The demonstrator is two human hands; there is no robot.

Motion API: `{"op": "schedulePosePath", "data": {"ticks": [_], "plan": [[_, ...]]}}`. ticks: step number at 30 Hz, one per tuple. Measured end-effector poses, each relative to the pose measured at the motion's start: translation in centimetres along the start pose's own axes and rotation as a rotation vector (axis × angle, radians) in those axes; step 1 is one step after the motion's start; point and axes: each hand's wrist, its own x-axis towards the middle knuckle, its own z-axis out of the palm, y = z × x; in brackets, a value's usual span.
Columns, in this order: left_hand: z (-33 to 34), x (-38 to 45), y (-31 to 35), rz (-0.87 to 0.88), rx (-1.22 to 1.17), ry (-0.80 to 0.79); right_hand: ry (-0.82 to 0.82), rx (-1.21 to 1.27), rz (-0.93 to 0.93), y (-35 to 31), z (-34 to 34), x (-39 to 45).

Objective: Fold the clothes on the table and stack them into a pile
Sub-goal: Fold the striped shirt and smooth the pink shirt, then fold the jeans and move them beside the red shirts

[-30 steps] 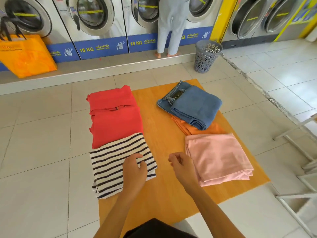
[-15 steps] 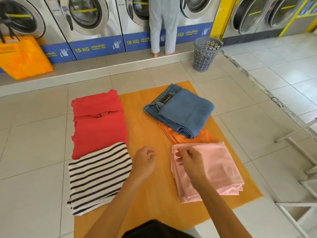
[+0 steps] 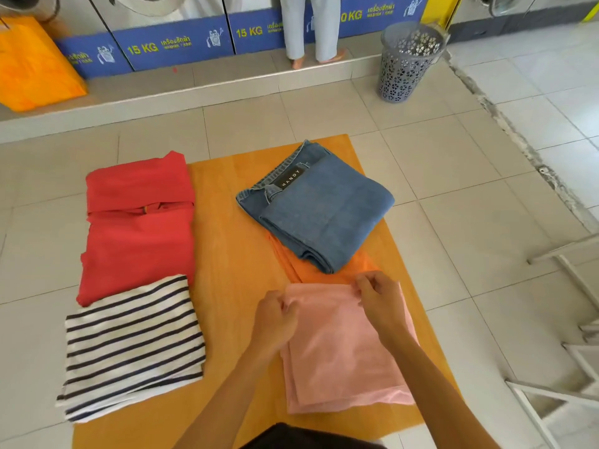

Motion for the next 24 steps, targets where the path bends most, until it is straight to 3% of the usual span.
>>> {"op": "schedulePosePath", "data": {"ticks": [5,8,13,17,20,24], "plan": [[0.2,3.6,2.4,-0.053,0.018,0.009,-0.061,-0.013,0.042,-0.9,0.5,3.4],[0.5,5.3,4.1,-0.029,-0.014,0.119,-0.098,0.038,0.080,-1.7,1.0,6.4],[0.5,7.8,7.1,-0.106,-0.206,0.234,0.038,0.064,0.063,-4.8,-0.8,11.7],[0.6,9.6,7.9,-0.176,-0.281,0.238,0.039,-0.119,-0.023,-7.5,-2.1,16.7],[0.6,10.7,8.5,-0.249,-0.324,0.236,-0.074,-0.355,-0.104,-10.1,-2.1,19.8],[-0.3,11.8,9.7,-0.453,-0.710,0.088,-0.325,-0.567,-0.029,-11.4,-1.2,23.1]]}}
